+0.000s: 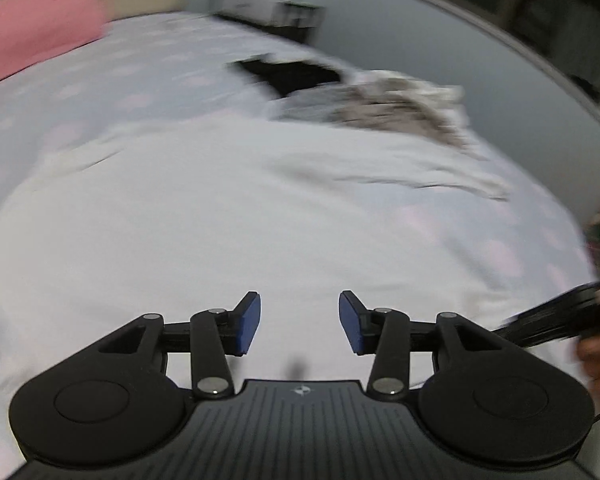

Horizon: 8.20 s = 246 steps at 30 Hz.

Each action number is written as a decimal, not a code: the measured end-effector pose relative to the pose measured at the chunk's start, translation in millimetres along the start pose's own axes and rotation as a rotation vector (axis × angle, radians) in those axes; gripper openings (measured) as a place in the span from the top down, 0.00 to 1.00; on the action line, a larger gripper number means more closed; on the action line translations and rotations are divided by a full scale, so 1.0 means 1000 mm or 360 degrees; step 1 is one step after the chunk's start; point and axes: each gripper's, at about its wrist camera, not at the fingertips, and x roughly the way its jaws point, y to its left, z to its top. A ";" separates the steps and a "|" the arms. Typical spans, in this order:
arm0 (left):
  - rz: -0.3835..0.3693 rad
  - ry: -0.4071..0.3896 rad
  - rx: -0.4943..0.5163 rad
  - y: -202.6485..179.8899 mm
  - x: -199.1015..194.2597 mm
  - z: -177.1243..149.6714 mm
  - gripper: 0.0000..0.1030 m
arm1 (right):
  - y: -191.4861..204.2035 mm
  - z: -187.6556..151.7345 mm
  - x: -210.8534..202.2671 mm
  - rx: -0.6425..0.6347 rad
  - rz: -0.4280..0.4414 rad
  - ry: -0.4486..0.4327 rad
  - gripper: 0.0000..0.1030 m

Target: Fold clothes

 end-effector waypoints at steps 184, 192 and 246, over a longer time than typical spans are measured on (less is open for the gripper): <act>0.0655 -0.0004 0.0036 0.120 -0.012 -0.072 0.85 | 0.026 0.009 0.003 -0.1032 -0.0234 0.0400 0.95; 0.0745 -0.0026 0.0361 0.105 -0.041 -0.062 0.80 | 0.051 0.004 -0.024 -0.1140 -0.0428 0.0218 0.73; 0.0039 0.0040 0.0887 -0.030 0.141 0.047 0.60 | -0.210 0.263 -0.048 -0.0162 -0.0445 -0.0769 0.57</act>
